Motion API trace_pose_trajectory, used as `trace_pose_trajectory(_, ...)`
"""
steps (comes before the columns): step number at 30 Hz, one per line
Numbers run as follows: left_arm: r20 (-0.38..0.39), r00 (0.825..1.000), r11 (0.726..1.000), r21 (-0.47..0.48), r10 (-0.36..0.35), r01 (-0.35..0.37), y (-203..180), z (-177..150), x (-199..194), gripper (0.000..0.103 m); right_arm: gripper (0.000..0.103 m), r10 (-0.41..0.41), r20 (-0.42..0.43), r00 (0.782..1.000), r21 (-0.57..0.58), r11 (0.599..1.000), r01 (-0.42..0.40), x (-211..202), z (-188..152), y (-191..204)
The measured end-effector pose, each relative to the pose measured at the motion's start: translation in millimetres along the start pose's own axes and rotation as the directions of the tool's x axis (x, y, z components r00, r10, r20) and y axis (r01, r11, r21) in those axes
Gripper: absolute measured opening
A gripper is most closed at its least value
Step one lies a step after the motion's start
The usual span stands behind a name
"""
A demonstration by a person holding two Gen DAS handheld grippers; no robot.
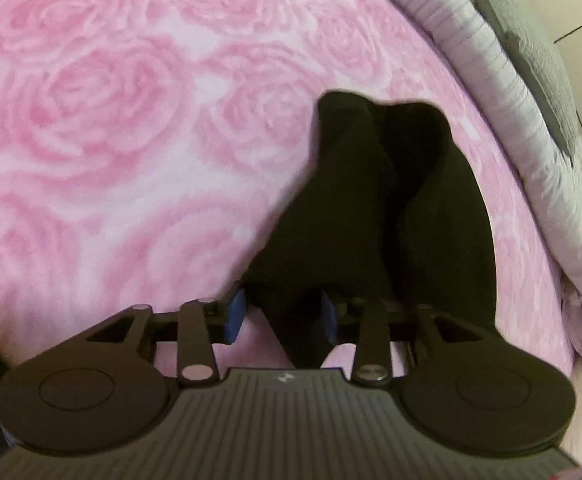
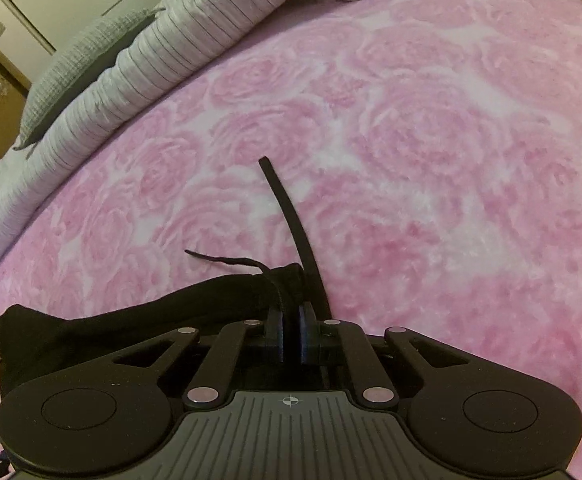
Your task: Fold clothes
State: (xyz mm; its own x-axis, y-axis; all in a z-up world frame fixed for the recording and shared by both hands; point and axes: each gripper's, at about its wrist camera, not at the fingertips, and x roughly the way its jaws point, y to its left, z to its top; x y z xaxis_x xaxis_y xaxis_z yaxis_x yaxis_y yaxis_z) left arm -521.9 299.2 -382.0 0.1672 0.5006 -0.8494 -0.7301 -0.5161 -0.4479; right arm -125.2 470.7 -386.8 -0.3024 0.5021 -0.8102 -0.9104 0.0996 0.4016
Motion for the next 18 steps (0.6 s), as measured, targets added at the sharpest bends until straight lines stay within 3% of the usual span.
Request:
trace_pose_trajectory(1, 0.049, 0.999, 0.998, 0.066, 0.010, -0.013, -8.7, 9.8, -8.2, 0.006, 0.007, -0.012, 0.010, 1.000, 0.003, 1.000, 0.012, -1.8, 1.0, 2.3)
trace_pose_trajectory(3, 0.149, 0.989, 0.980, 0.194, 0.019, -0.048, -26.2, 29.4, -24.6, 0.005, 0.007, -0.047, 0.053, 0.998, 0.002, 0.999, 0.047, -10.7, 3.5, 7.8)
trace_pose_trajectory(5, 0.253, 0.967, 0.944, 0.315, 0.014, -0.097, -44.2, 50.4, -43.1, 0.005, 0.001, -0.092, 0.138, 0.986, 0.019, 0.996, 0.090, -30.0, 9.0, 8.9)
trace_pose_trajectory(8, 0.443, 0.896, 0.870, 0.450, -0.022, -0.201, -68.6, 96.2, -97.4, 0.005, 0.001, -0.147, 0.265, 0.953, 0.117, 0.986, 0.119, -67.8, 25.4, -2.8)
trace_pose_trajectory(11, 0.595, 0.803, 0.777, 0.521, -0.034, -0.353, -74.1, 132.7, -145.2, 0.005, 0.001, -0.152, 0.245, 0.957, 0.123, 0.985, 0.125, -85.1, 40.4, -12.0)
trace_pose_trajectory(15, 0.561, 0.822, 0.701, 0.546, 0.103, -0.460, -39.5, 166.9, -151.5, 0.011, 0.002, -0.077, 0.136, 0.988, 0.155, 0.986, 0.056, -76.3, 39.5, -13.4)
trace_pose_trajectory(16, 0.518, 0.834, 0.681, 0.543, 0.190, -0.492, -24.3, 168.1, -139.8, 0.012, 0.002, -0.053, 0.108, 0.993, 0.163, 0.986, 0.035, -69.6, 35.3, -10.9)
trace_pose_trajectory(18, 0.439, 0.828, 0.661, 0.511, 0.348, -0.549, 7.3, 159.0, -114.4, 0.013, 0.003, -0.026, 0.038, 0.999, 0.182, 0.983, 0.018, -52.0, 24.9, -4.8)
